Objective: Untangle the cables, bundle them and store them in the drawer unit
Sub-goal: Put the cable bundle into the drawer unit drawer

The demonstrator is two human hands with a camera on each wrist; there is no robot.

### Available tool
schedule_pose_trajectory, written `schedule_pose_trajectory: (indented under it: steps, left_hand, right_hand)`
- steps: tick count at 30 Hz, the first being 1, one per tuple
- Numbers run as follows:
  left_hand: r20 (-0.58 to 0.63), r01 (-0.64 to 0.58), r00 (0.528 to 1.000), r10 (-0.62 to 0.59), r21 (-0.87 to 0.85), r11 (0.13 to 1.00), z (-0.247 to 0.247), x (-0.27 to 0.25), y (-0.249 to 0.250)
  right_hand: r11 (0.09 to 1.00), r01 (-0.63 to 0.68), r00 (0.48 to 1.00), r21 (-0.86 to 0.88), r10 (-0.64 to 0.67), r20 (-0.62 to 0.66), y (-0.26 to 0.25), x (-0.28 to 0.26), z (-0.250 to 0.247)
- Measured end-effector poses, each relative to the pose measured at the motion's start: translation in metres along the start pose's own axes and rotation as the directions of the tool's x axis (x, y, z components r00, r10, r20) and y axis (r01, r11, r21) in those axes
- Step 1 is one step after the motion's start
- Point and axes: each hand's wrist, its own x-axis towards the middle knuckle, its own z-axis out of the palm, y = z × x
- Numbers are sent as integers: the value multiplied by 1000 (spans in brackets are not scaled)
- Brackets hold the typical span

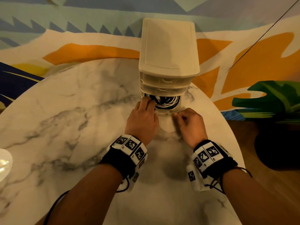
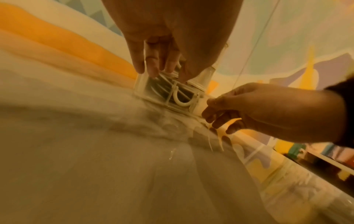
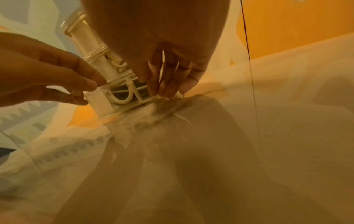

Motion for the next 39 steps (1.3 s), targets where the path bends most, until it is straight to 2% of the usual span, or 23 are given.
schedule_pose_trajectory:
  steps: [3, 6, 9, 17, 23, 28, 39]
  left_hand:
    - [-8, 17, 1000, -18, -25, 1000, -6, 4, -1]
    - [33, -139, 990, 135, 145, 980, -3, -5, 0]
    - [63, -193, 981, 183, 306, 932, 8, -3, 3]
    - [208, -167, 970, 123, 207, 964, 2, 12, 20]
    - [277, -170, 959, 68, 363, 916, 3, 10, 27]
    - [269, -126, 963, 18, 390, 912, 5, 11, 31]
    - [141, -158, 983, 121, 288, 945, 2, -3, 10]
  right_hand:
    - [1000, 13, 1000, -4, -13, 10, 0, 2, 1]
    - [1000, 23, 1000, -2, -23, -15, 1, 1, 2]
    - [999, 39, 998, -1, -39, -38, 2, -1, 5]
    - [999, 50, 998, 9, -49, -47, 2, 0, 8]
    - [999, 32, 999, -38, -33, -33, -1, 3, 5]
    - [998, 18, 999, -61, -21, -46, -6, 2, 4]
    - [999, -8, 997, -47, 4, -80, -7, 5, 7]
